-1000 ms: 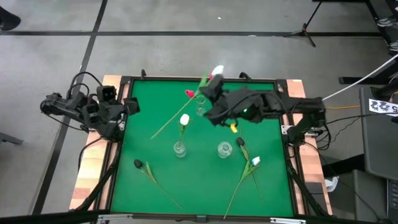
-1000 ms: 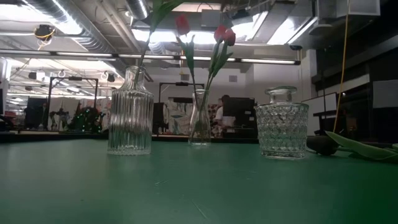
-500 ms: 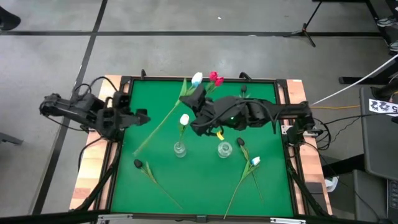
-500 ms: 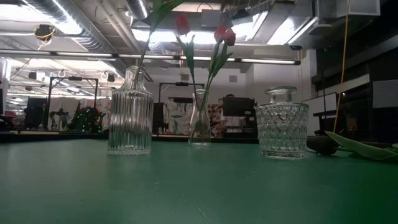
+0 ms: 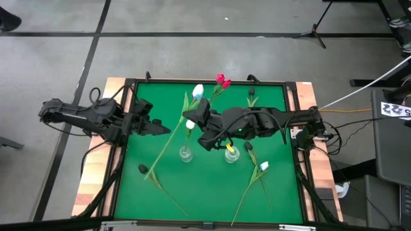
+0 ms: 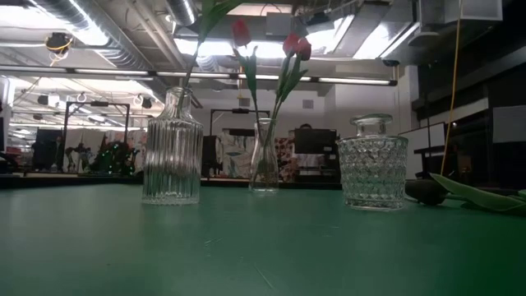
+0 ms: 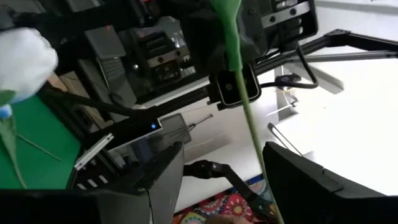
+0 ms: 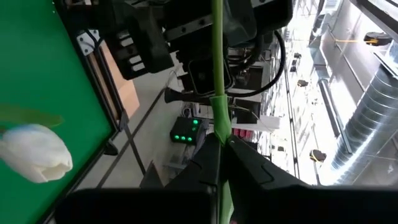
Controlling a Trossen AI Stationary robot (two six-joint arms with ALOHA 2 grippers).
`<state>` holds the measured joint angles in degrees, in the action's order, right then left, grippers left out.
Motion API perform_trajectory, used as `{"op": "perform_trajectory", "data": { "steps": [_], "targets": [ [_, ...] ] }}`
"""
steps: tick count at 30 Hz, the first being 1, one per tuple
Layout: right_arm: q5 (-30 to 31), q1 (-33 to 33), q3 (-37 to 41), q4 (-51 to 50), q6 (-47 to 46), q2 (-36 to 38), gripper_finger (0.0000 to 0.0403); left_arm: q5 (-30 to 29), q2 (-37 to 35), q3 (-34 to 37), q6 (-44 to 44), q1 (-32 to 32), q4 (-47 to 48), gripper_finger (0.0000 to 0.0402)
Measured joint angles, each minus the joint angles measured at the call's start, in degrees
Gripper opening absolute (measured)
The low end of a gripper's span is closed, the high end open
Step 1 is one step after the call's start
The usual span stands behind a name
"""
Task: Sort flowers into vase by color
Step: Put the top white tulip into the bottom left transparent vase
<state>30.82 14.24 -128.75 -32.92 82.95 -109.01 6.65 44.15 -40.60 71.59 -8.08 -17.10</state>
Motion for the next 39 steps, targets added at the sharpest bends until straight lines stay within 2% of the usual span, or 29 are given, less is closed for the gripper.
{"op": "perform_trajectory", "data": {
  "steps": [12,25,34,39],
  "targets": [
    [-2.05,-0.99,0.0,-0.68,1.32,0.0,0.0017,1.38,3.78,0.0,1.44,-0.02,-8.79,0.0217],
    [-6.24,-4.21,0.0,-0.4,1.46,-1.6,0.0017,1.83,5.81,0.0,2.63,-0.02,-9.71,0.0217],
    [-4.1,-4.24,0.0,-0.34,4.3,-3.4,0.0017,3.28,5.92,0.0,1.99,-0.02,-10.7,0.0215],
    [-1.89,-4.24,0.0,-0.58,4.51,-3.67,0.0017,4.5,5.92,0.0,1.97,-0.02,-10.67,0.0183]
  ]
}}
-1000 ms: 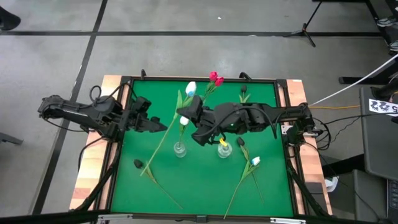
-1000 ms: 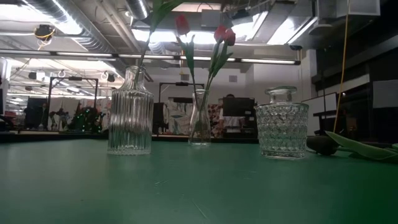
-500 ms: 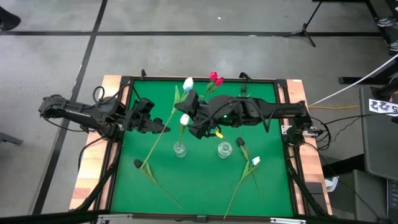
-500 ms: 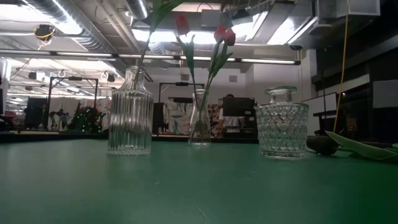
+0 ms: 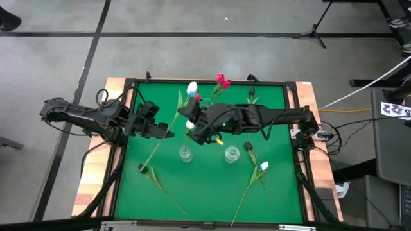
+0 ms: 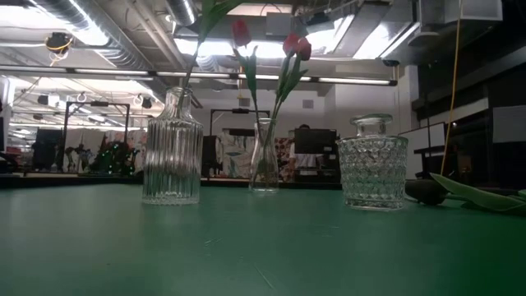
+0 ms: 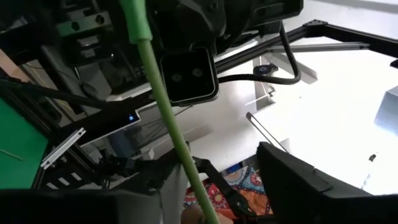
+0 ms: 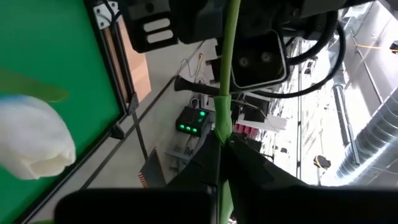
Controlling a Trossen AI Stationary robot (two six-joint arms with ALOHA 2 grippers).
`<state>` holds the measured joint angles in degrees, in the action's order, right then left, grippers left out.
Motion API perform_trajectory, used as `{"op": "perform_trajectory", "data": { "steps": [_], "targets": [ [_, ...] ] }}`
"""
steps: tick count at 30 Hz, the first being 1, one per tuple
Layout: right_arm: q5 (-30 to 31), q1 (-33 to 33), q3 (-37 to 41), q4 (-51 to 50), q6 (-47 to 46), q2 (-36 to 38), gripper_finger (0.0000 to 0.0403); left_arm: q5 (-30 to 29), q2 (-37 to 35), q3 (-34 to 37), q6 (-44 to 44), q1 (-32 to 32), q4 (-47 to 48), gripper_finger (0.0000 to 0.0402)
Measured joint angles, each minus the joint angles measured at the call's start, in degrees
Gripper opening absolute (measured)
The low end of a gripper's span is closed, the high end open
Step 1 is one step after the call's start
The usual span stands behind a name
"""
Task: Sort flowers into vase by color
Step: Put the top white tulip into the bottom left transparent vase
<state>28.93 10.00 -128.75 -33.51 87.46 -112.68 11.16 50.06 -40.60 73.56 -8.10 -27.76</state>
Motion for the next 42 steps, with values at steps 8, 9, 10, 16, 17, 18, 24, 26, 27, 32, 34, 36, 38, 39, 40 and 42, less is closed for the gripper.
{"op": "perform_trajectory", "data": {
  "steps": [8,9,10,16,17,18,24,26,27,32,34,36,38,39,40,42],
  "targets": [
    [0.09,0.09,0.0,0.09,0.0,0.02,0.0017,0.2,-0.02,0.02,-0.41,0.0,0.63,0.0107],
    [0.09,0.09,0.0,0.08,0.0,0.01,0.0017,0.2,-0.02,0.02,-0.44,0.0,0.63,0.0098],
    [0.09,0.09,0.0,0.05,0.0,0.01,0.0017,0.2,-0.02,0.02,-0.44,0.0,0.65,0.0089],
    [0.22,0.09,0.0,0.22,0.0,0.02,0.0017,0.2,0.0,0.04,-1.36,0.0,0.97,0.004],
    [0.22,0.09,0.0,0.3,0.0,0.02,0.0017,0.2,0.0,0.04,-1.79,0.0,0.98,0.0032],
    [0.22,0.09,0.0,0.34,0.0,0.02,0.0017,0.18,0.0,0.04,-2.11,0.0,0.98,0.0024],
    [1.07,0.11,0.0,1.14,0.02,0.02,0.0017,-0.39,0.02,0.07,-4.53,0.01,0.96,0.0005],
    [1.44,0.15,0.0,1.08,0.02,0.02,0.002,-0.75,0.02,0.07,-4.88,0.02,0.96,0.0005],
    [1.44,0.15,0.0,1.06,0.02,0.02,0.0025,-0.97,0.02,0.07,-4.9,0.0,0.96,0.0003],
    [1.6,0.15,0.0,0.68,0.02,0.02,0.0084,-2.41,-0.02,0.07,-4.87,0.0,0.52,0.0005],
    [2.23,0.15,0.0,0.69,-0.38,0.02,0.0117,-3.02,-0.02,0.07,-4.98,0.0,0.52,0.0003],
    [3.22,0.48,0.0,0.69,-1.38,0.02,0.0149,-3.56,-0.02,0.07,-5.21,0.0,0.52,0.0002],
    [4.62,0.8,0.0,0.64,-1.51,0.02,0.0178,-4.25,-0.02,0.07,-5.8,0.0,0.52,0.0003],
    [5.15,1.14,0.0,0.67,-1.53,0.02,0.0192,-4.75,-0.02,0.07,-6.85,0.0,0.52,0.0003],
    [5.83,1.33,0.0,0.67,-1.54,0.1,0.0204,-5.21,-0.02,0.07,-8.13,-0.02,0.52,0.0004],
    [6.74,2.0,0.04,0.39,-1.57,0.6,0.0224,-6.36,-0.04,0.07,-10.59,0.08,0.54,0.0003]
  ]
}}
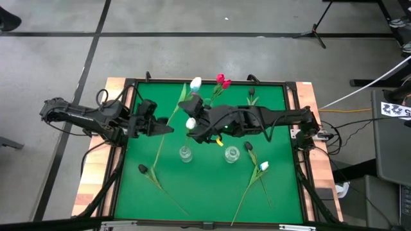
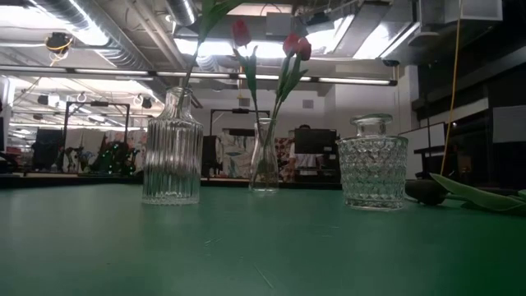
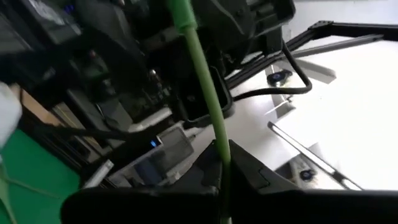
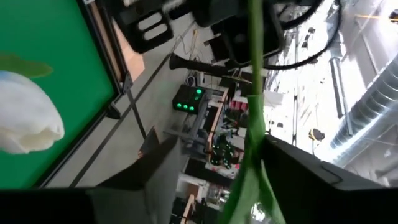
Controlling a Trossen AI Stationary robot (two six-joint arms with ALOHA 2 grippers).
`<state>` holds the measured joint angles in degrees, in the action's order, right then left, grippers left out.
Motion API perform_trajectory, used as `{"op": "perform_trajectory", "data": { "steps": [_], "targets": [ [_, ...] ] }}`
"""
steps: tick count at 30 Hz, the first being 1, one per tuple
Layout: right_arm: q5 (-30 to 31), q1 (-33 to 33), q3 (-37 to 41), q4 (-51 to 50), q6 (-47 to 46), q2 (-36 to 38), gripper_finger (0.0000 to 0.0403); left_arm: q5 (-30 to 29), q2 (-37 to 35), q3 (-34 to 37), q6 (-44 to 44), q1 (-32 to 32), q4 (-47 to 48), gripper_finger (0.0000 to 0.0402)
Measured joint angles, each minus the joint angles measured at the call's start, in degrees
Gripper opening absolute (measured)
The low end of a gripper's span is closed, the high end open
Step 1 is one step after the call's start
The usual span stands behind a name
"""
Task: Sort flowers into vase by color
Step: Put the top white tulip into the bottom left transparent vase
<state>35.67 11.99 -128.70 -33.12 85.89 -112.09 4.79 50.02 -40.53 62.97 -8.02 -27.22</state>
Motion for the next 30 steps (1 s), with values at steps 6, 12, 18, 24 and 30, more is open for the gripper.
{"op": "perform_trajectory", "data": {
  "steps": [6,12,18,24,30],
  "targets": [
    [1.56,2.93,0.02,-0.21,-1.85,4.77,0.0247,-4.05,-0.15,0.0,-6.76,1.83,-0.2,0.0002],
    [6.88,5.42,0.0,-3.18,-13.26,12.78,0.0241,-8.18,-0.15,0.0,-29.67,-0.21,0.98,0.0001],
    [8.37,5.67,-0.04,-15.71,-31.69,18.32,0.0237,-29.9,-0.15,-0.04,-54.54,-10.36,0.66,0.0001],
    [8.23,5.68,-0.04,-22.93,-42.77,19.08,0.0237,-58.76,0.63,-0.04,-69.9,-21.19,-0.95,0.0],
    [6.65,5.89,-0.02,-25.39,-45.24,18.44,0.0237,-64.45,7.49,-0.04,-73.33,-24.7,-2.26,0.0]
  ]
}}
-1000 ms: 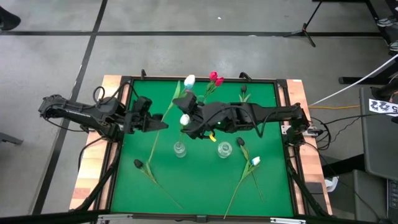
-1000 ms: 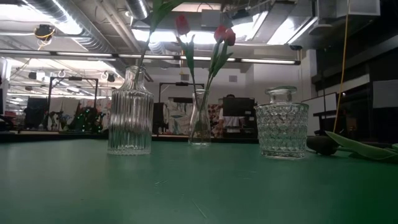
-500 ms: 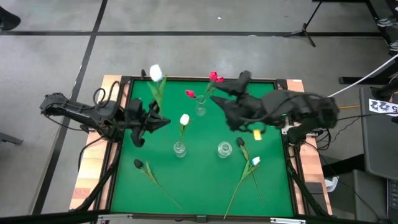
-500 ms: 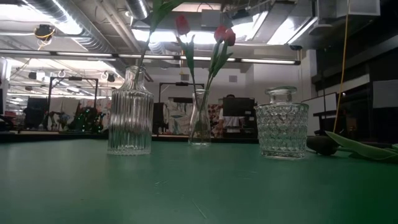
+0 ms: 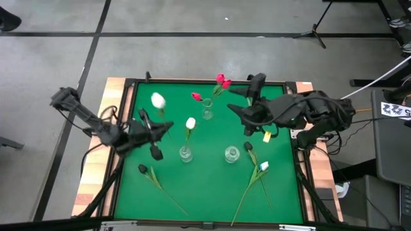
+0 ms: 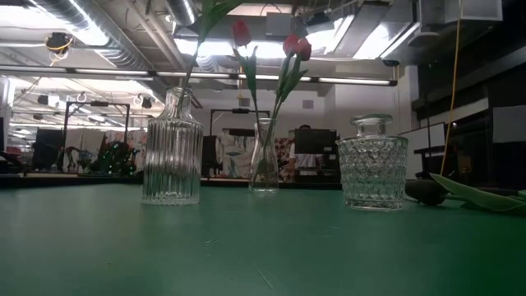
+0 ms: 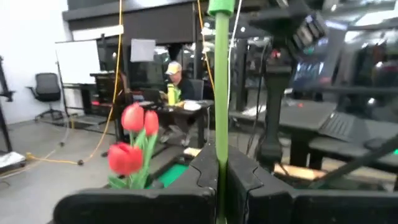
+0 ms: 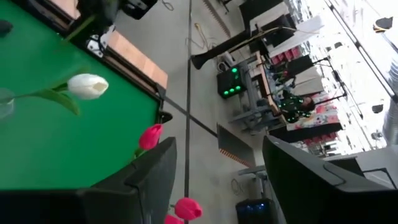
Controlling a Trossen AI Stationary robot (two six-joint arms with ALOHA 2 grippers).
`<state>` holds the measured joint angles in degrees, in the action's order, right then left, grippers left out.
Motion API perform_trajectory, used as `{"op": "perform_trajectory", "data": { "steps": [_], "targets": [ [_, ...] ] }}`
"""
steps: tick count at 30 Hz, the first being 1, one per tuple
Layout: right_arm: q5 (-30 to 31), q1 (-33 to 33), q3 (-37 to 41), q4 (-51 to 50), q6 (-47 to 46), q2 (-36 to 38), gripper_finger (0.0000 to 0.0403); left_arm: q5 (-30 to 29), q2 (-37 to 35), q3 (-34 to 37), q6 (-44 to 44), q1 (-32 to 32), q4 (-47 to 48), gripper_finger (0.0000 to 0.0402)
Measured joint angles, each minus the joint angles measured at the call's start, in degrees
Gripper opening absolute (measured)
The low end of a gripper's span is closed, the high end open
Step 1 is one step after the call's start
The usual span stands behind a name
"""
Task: Sort flowers into vase by color
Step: Put the top white tulip into the bottom left transparent vase
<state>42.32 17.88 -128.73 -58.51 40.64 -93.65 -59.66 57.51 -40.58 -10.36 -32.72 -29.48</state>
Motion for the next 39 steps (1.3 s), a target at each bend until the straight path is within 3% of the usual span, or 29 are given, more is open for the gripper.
{"op": "perform_trajectory", "data": {
  "steps": [5,9,13,19,30,39],
  "targets": [
    [-0.66,1.07,0.02,-2.56,0.04,1.26,0.0237,-4.21,7.81,0.0,7.67,-0.27,0.06,0.0],
    [-0.89,2.04,0.02,-4.64,-0.58,2.62,0.0237,-2.79,12.82,0.25,10.9,-0.27,-4.78,0.0],
    [-1.21,3.14,0.0,-6.54,-2.88,3.83,0.0237,5.52,13.82,3.87,8.39,-0.27,-16.93,0.0],
    [-1.3,4.21,0.0,-9.5,-5.6,4.0,0.0237,9.06,13.73,11.81,-0.88,-0.2,-38.85,0.0],
    [0.76,4.25,-0.02,-9.13,-5.89,3.67,0.0237,10.42,18.07,13.22,-3.24,3.92,-39.85,0.0],
    [1.25,4.25,-0.02,-9.15,-6.32,3.67,0.0237,8.68,24.09,13.22,-1.43,3.23,-43.14,0.0]
  ]
}}
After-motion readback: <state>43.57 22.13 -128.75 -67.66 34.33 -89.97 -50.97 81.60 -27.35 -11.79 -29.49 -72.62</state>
